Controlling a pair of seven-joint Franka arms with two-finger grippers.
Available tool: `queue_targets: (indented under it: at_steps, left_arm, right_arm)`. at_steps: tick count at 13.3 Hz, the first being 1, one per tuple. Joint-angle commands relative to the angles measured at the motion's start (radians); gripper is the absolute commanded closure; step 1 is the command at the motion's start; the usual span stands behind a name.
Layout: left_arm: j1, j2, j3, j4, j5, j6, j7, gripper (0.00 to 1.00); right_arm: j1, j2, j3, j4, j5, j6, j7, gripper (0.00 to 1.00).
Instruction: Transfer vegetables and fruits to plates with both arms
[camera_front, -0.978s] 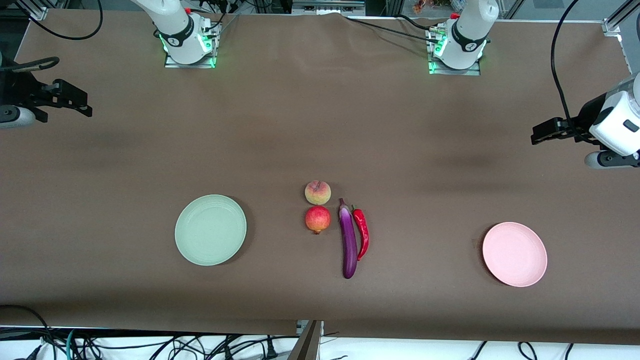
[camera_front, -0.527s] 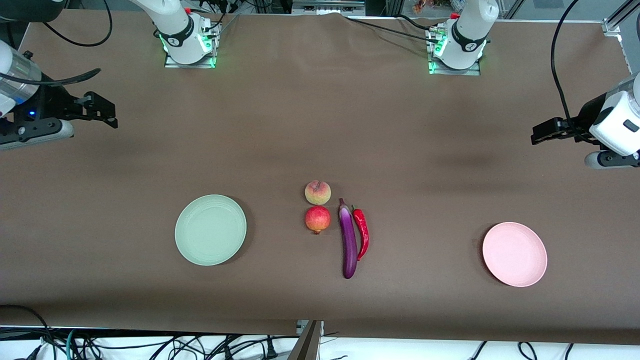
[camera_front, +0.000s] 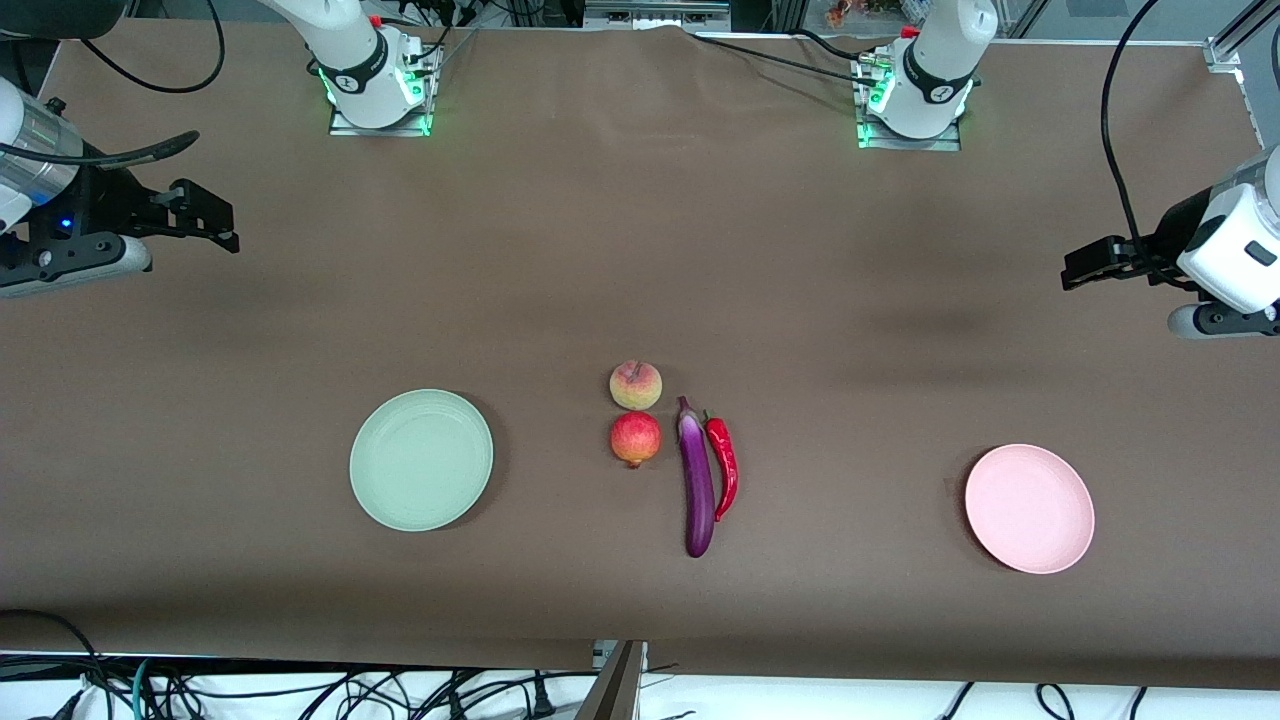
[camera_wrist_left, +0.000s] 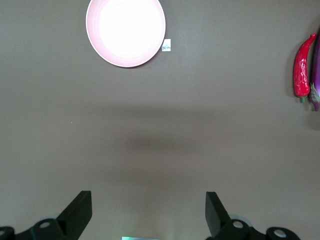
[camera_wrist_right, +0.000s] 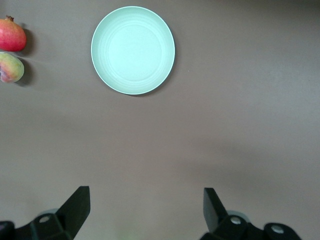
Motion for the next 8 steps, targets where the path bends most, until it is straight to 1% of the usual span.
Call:
queue_targets:
  at_steps: [1, 5, 8]
  left_arm:
    - [0.003, 0.012, 0.002, 0.026, -0.019, -0.01, 0.013, 0.0]
    - [0.004, 0.013, 0.002, 0.026, -0.016, -0.009, 0.013, 0.0]
    - [0.004, 0.024, 0.002, 0.026, -0.017, -0.006, 0.019, 0.0]
  right_arm:
    - [-0.002, -0.007, -0.002, 0.005, 0.015, -0.018, 0.003, 0.0]
    - [-0.002, -0.007, -0.003, 0.005, 0.015, -0.022, 0.007, 0.0]
    - [-0.001, -0.006, 0.0, 0.005, 0.015, -0.05, 0.129, 0.0]
